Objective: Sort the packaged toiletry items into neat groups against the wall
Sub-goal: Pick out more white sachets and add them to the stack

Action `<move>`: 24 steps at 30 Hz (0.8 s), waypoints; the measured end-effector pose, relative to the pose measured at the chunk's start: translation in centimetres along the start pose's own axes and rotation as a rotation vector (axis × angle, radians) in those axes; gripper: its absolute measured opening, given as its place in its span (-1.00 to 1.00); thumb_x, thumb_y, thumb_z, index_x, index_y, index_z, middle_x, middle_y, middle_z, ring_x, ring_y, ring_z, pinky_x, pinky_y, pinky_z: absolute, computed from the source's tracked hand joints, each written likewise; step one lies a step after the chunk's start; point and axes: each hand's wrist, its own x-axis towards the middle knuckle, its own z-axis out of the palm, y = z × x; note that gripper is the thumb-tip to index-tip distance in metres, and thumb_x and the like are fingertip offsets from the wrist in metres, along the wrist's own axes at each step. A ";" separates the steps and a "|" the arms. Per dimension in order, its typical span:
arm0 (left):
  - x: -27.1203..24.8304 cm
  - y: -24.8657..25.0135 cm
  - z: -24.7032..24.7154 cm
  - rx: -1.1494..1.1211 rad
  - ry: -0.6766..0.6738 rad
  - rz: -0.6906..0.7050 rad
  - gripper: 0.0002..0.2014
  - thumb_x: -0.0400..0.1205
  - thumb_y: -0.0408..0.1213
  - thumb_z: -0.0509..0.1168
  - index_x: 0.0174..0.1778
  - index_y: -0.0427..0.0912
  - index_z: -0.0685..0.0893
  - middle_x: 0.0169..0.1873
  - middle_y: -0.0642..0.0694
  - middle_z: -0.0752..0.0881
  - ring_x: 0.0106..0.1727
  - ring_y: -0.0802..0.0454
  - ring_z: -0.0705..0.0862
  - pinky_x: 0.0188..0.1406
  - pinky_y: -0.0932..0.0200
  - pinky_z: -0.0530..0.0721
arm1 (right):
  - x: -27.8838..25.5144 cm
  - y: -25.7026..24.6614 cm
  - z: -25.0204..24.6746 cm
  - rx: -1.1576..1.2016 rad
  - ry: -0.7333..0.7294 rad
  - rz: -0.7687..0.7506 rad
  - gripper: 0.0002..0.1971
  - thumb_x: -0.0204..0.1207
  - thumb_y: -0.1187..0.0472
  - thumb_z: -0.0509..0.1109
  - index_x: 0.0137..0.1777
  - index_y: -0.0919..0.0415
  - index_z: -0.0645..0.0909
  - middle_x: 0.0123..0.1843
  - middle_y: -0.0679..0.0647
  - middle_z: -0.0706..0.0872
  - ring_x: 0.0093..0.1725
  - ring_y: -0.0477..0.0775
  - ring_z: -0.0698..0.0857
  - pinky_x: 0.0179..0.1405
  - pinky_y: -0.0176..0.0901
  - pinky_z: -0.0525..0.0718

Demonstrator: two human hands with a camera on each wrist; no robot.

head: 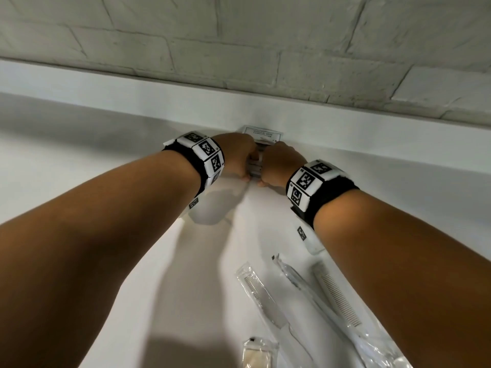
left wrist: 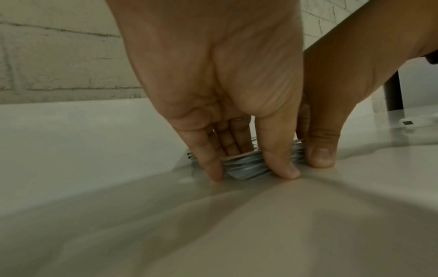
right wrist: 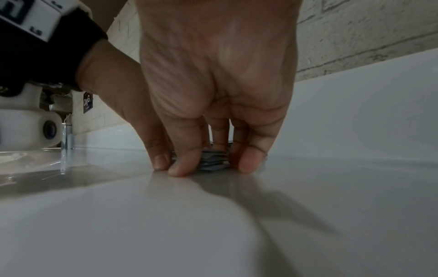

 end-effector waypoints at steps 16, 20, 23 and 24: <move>-1.7 -2.4 1.3 -0.148 0.079 -0.123 -0.11 0.32 -0.05 0.60 0.53 -0.15 0.37 0.40 -0.15 0.43 0.33 -0.13 0.57 0.30 0.11 0.53 | -3.7 2.2 -0.8 0.156 0.012 0.056 -0.10 0.17 -0.01 0.67 0.47 0.20 0.34 0.36 0.21 0.57 0.31 0.26 0.59 0.19 -0.03 0.61; -5.7 -2.3 2.1 -0.230 0.262 -0.218 -0.05 0.30 -0.02 0.61 0.57 -0.11 0.31 0.41 -0.22 0.44 0.33 -0.23 0.57 0.35 -0.07 0.55 | -9.3 4.7 -2.5 0.164 -0.044 -0.009 -0.17 0.35 -0.07 0.56 0.56 0.14 0.29 0.46 0.16 0.53 0.36 0.21 0.58 0.27 -0.10 0.55; -9.3 0.4 2.5 -0.264 0.264 -0.151 -0.26 0.36 -0.03 0.58 0.45 -0.07 0.49 0.33 -0.19 0.51 0.23 -0.16 0.63 0.28 0.01 0.58 | -13.9 7.0 -2.9 0.220 -0.034 -0.020 -0.41 0.43 0.00 0.52 0.45 0.07 0.49 0.37 0.08 0.61 0.30 0.12 0.61 0.24 -0.14 0.52; -10.5 1.7 2.5 -0.249 0.230 -0.107 -0.34 0.38 0.00 0.57 0.40 -0.04 0.55 0.31 -0.14 0.54 0.21 -0.10 0.64 0.26 0.04 0.58 | -15.4 7.7 -2.8 0.269 -0.058 -0.022 -0.50 0.44 0.04 0.53 0.38 0.05 0.56 0.31 0.05 0.65 0.26 0.08 0.63 0.26 -0.13 0.53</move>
